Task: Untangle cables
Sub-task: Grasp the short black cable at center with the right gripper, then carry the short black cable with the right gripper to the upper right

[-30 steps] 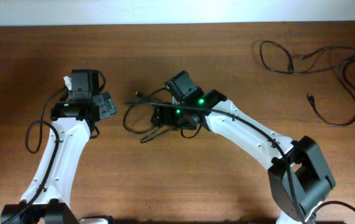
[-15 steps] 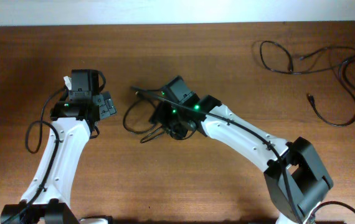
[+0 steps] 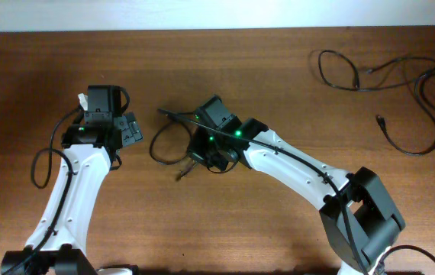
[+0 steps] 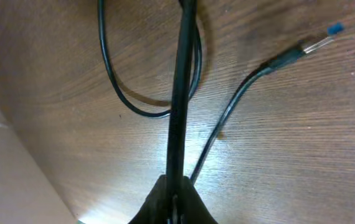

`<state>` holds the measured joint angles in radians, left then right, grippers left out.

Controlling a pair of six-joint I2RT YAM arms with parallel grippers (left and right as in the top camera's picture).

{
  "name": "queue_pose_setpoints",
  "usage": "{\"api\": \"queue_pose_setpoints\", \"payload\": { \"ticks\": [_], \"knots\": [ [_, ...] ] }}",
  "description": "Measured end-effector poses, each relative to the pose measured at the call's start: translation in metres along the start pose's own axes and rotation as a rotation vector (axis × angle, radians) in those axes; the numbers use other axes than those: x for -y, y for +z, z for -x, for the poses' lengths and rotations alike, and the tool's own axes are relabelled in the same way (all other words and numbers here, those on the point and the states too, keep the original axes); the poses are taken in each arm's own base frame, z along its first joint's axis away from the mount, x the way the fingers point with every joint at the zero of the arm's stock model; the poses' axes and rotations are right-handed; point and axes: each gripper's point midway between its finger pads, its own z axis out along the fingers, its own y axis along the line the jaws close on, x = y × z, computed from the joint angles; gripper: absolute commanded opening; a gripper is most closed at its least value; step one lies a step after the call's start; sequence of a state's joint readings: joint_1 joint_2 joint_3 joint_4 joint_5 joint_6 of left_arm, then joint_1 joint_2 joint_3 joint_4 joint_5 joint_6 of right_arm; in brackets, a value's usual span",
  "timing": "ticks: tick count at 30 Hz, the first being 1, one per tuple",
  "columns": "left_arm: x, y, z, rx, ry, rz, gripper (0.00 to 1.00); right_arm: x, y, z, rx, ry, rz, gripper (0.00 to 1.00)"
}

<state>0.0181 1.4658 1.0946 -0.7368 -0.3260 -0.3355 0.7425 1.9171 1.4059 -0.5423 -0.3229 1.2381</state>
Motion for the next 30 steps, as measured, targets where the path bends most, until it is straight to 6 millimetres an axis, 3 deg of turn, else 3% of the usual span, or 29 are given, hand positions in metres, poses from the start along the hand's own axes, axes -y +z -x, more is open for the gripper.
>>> {"api": "queue_pose_setpoints", "payload": {
  "ticks": [12, 17, 25, 30],
  "knots": [
    [0.000, 0.000, 0.000, 0.000, 0.000, 0.000, 0.99, -0.002, -0.005, -0.003, -0.088, -0.064, 0.041, 0.04],
    [0.000, 0.000, 0.000, 0.000, 0.000, 0.000, 0.99, 0.014, -0.018, 0.002, -0.090, -0.084, -0.008, 0.04],
    [0.000, 0.000, 0.000, 0.001, 0.000, 0.000, 0.99, 0.031, -0.147, 0.012, 0.255, -0.181, -0.114, 0.04],
    [0.000, 0.000, 0.000, 0.000, 0.000, 0.000, 0.99, 0.071, -0.215, 0.012, 0.435, -0.206, -0.256, 0.04]
  ]
}}
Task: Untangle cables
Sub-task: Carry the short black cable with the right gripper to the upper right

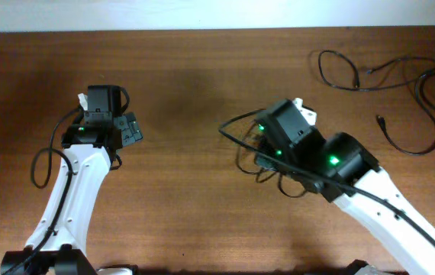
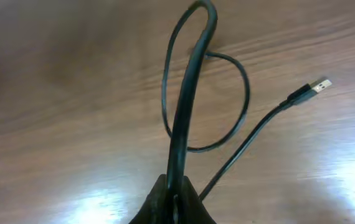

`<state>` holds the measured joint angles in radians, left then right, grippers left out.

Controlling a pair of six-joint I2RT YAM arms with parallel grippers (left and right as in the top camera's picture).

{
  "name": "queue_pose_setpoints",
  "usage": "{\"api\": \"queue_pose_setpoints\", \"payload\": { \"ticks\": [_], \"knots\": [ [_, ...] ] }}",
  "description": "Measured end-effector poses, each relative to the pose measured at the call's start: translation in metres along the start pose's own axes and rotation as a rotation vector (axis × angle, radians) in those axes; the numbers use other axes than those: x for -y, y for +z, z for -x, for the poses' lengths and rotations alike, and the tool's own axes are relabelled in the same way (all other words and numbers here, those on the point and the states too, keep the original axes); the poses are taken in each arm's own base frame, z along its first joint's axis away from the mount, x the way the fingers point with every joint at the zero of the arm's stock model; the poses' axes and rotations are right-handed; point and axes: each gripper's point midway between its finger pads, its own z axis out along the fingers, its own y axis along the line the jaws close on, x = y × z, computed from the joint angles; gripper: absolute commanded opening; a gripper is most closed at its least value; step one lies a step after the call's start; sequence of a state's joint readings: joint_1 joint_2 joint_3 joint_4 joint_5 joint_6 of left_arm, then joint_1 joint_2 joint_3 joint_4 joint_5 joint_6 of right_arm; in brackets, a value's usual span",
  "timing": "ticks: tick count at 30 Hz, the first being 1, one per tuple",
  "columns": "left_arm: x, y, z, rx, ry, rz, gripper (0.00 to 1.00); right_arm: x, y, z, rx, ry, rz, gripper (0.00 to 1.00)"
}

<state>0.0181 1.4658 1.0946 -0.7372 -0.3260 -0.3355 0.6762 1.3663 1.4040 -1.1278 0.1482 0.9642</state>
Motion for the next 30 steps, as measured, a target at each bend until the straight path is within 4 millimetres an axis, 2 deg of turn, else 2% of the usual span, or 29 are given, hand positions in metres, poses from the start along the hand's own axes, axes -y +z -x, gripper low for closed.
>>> {"api": "queue_pose_setpoints", "payload": {
  "ticks": [6, 7, 10, 13, 14, 16, 18, 22, 28, 30],
  "knots": [
    [0.000, 0.000, 0.000, 0.000, 0.000, 0.000, 0.99, 0.036, -0.047, 0.013, 0.146, 0.007, -0.044, 0.04],
    [0.000, 0.000, 0.000, 0.000, 0.000, 0.000, 0.99, 0.038, -0.050, 0.014, 0.155, 0.009, -0.042, 0.04],
    [0.000, 0.000, 0.000, 0.000, 0.000, 0.000, 0.99, 0.064, -0.068, 0.021, 0.237, 0.009, -0.115, 0.04],
    [0.000, 0.000, 0.000, 0.000, 0.000, 0.000, 0.99, 0.083, -0.073, 0.033, 0.278, 0.055, -0.173, 0.04],
    [0.000, 0.000, 0.000, 0.000, 0.000, 0.000, 0.99, 0.102, -0.074, 0.043, 0.296, 0.113, -0.224, 0.04],
    [0.000, 0.000, 0.000, 0.000, 0.000, 0.000, 0.99, 0.127, -0.076, 0.051, 0.298, 0.189, -0.289, 0.04],
    [0.000, 0.000, 0.000, 0.000, 0.000, 0.000, 0.99, 0.173, -0.085, 0.063, 0.322, 0.342, -0.400, 0.04],
    [0.000, 0.000, 0.000, 0.000, 0.000, 0.000, 0.99, 0.239, -0.102, 0.072, 0.362, 0.596, -0.532, 0.04],
    [0.000, 0.000, 0.000, 0.000, 0.000, 0.000, 0.99, 0.313, -0.134, 0.085, 0.514, 0.908, -0.628, 0.04],
    [0.000, 0.000, 0.000, 0.000, 0.000, 0.000, 0.99, 0.328, -0.143, 0.091, 0.575, 0.971, -0.629, 0.04]
  ]
}}
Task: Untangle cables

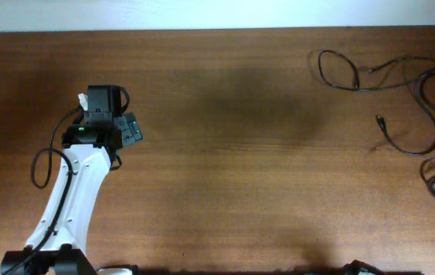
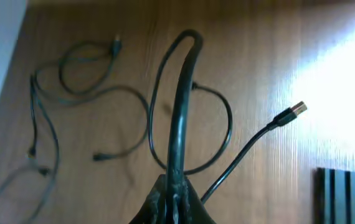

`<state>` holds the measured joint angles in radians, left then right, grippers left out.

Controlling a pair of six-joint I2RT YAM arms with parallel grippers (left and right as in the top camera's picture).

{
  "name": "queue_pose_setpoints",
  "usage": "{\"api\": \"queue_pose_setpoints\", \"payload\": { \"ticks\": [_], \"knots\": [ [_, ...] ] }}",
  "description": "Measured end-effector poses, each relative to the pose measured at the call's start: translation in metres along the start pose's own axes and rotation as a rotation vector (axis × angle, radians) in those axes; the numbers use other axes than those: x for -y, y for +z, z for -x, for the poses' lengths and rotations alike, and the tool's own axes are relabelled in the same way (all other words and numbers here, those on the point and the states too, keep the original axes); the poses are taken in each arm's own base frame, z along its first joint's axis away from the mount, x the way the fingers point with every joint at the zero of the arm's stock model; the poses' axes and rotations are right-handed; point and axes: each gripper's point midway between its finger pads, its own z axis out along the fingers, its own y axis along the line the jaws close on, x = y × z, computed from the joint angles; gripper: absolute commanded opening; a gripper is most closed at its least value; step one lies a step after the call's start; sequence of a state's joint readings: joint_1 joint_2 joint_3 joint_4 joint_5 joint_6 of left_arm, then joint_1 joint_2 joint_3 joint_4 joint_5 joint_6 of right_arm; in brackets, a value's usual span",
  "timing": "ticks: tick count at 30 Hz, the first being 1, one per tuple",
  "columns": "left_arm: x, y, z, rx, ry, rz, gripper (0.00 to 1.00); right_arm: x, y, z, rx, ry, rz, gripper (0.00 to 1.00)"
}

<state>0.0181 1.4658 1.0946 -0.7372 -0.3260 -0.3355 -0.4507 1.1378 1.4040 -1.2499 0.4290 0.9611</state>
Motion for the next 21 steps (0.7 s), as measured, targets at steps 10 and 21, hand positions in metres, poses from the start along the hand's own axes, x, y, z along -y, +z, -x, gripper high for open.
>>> {"api": "queue_pose_setpoints", "payload": {
  "ticks": [10, 21],
  "knots": [
    [0.000, 0.000, 0.000, 0.000, 0.000, 0.000, 0.99, -0.021, 0.058, 0.069, 0.146, 0.122, 0.007, 0.04],
    [0.000, 0.000, 0.000, 0.000, 0.000, 0.000, 0.99, 0.000, 0.209, 0.063, -0.016, 0.150, -0.160, 0.11]
  ]
}}
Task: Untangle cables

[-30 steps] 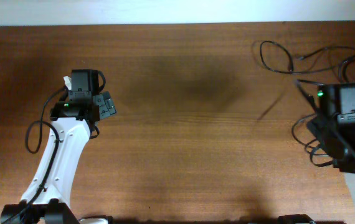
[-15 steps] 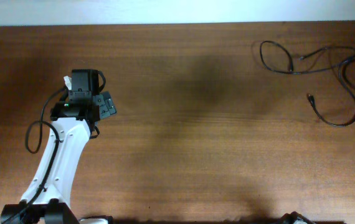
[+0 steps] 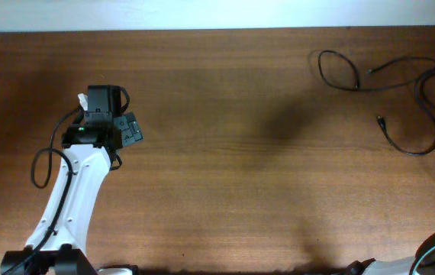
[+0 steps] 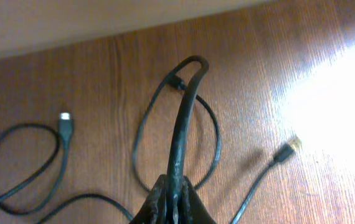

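Note:
In the right wrist view my right gripper [image 4: 174, 186] is shut on a thick black cable [image 4: 182, 118]. That cable rises from the jaws, bends over in a loop and trails down to the wooden table [image 4: 302, 56]; its USB plug [image 4: 288, 150] lies at the right. A second thin black cable [image 4: 22, 162] with a small plug [image 4: 64, 118] lies at the left. Overhead, a pile of black cables [image 3: 401, 84] lies at the far right. My left gripper [image 3: 130, 130] rests at the left, fingers together, holding nothing.
The table's far edge meets a pale wall [image 3: 202, 14]. Only a sliver of the right arm shows at the overhead view's bottom right corner. A bit of cable pokes in at the right edge.
My right gripper, still shut on the cable, has moved further right and out of the overhead view. The wrist view now faces the wall edge, with the other cable closer at the left.
My right gripper was shut on the black cable near the left arm at mid-table. Then it held the cable right of centre, then at the right edge near the cable pile. Now it holds it beyond the overhead view. The left arm has stayed still.

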`<state>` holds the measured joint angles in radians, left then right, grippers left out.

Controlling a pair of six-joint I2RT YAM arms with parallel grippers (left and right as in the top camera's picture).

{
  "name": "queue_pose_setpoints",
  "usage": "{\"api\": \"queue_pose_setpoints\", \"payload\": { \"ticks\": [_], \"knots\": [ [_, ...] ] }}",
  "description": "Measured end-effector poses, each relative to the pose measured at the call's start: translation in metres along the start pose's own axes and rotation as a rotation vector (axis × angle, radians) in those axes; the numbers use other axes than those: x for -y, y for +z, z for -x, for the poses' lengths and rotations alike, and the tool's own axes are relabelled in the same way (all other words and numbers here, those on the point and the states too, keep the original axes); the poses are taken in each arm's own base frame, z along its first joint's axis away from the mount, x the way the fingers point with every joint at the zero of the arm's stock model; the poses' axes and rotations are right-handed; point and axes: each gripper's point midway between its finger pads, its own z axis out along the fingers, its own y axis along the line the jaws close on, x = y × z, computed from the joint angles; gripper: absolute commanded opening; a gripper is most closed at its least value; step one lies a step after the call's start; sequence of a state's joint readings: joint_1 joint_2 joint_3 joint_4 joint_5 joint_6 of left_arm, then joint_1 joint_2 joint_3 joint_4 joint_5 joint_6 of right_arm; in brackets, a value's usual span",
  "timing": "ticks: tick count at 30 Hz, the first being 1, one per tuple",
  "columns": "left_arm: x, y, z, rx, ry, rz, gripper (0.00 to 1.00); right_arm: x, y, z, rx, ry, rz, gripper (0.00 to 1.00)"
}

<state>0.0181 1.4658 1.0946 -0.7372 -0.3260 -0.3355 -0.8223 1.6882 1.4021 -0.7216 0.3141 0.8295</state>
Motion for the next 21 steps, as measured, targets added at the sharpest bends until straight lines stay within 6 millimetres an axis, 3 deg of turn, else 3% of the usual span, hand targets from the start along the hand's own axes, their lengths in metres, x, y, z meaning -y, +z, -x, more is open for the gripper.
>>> {"api": "queue_pose_setpoints", "payload": {
  "ticks": [1, 2, 3, 4, 6, 12, 15, 18, 19, 21],
  "knots": [
    [0.000, 0.000, 0.000, 0.000, 0.000, 0.000, 0.99, -0.001, 0.010, -0.009, -0.038, -0.025, -0.001, 0.31],
    [0.000, 0.000, 0.000, 0.000, 0.000, 0.000, 0.99, -0.002, 0.023, -0.022, -0.089, -0.058, -0.006, 0.61],
    [0.000, 0.000, 0.000, 0.000, 0.000, 0.000, 0.99, -0.001, 0.032, -0.031, -0.125, -0.073, -0.014, 0.81],
    [0.000, 0.000, 0.000, 0.000, 0.000, 0.000, 0.99, 0.000, 0.039, -0.040, -0.159, -0.087, -0.022, 0.91],
    [0.000, 0.000, 0.000, 0.000, 0.000, 0.000, 0.99, 0.000, 0.042, -0.045, -0.180, -0.097, -0.020, 0.99],
    [0.000, 0.000, 0.000, 0.000, 0.000, 0.000, 0.99, -0.004, 0.035, -0.071, -0.321, -0.185, 0.045, 0.99],
    [0.000, 0.000, 0.000, 0.000, 0.000, 0.000, 0.99, -0.002, 0.028, -0.075, -0.346, -0.194, 0.050, 0.99],
    [0.000, 0.000, 0.000, 0.000, 0.000, 0.000, 0.99, -0.010, -0.001, -0.057, -0.287, -0.193, 0.118, 0.99],
    [0.000, 0.000, 0.000, 0.000, 0.000, 0.000, 0.99, -0.019, -0.025, -0.050, -0.267, -0.221, 0.202, 0.99],
    [0.000, 0.000, 0.000, 0.000, 0.000, 0.000, 0.99, -0.028, -0.039, -0.053, -0.287, -0.267, 0.283, 0.99]
  ]
}}
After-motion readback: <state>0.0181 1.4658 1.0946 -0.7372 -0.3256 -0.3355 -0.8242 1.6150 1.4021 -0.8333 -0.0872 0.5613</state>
